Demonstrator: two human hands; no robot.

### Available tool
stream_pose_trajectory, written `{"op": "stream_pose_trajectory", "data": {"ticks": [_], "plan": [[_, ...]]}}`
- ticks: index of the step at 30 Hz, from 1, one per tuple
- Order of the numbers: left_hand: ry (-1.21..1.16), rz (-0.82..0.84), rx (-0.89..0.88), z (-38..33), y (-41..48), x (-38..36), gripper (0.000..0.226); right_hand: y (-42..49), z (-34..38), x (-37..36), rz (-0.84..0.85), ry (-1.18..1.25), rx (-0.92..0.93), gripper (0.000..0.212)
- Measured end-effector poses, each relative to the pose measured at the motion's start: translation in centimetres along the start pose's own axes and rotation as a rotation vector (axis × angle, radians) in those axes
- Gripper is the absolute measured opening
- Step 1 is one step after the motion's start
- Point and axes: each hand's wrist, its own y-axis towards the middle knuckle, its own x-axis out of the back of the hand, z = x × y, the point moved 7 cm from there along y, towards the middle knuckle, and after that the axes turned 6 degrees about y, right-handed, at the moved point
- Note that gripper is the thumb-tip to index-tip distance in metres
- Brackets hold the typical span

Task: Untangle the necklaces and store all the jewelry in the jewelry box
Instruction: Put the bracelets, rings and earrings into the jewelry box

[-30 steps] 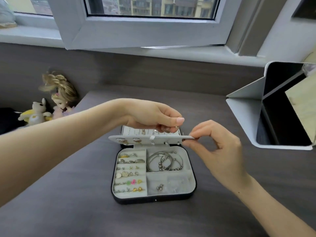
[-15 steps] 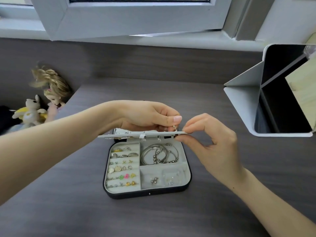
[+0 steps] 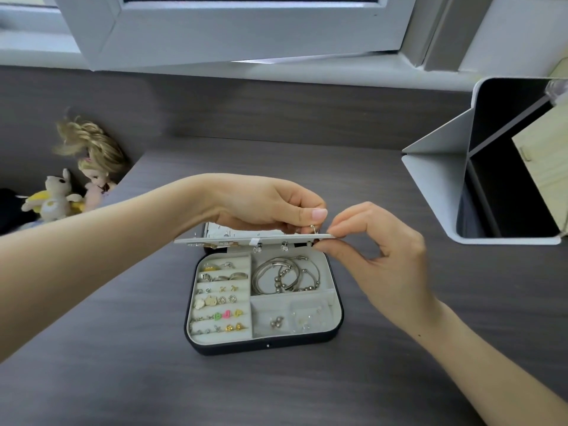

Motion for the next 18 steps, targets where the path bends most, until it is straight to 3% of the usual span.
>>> {"op": "stream_pose_trajectory", "data": {"ticks": [18], "plan": [[0.045,0.025,0.006,-0.18,0.29,0.25,0.033,0.03,0.02,0.04,-0.006,-0.015,0.006,0.016]]}}
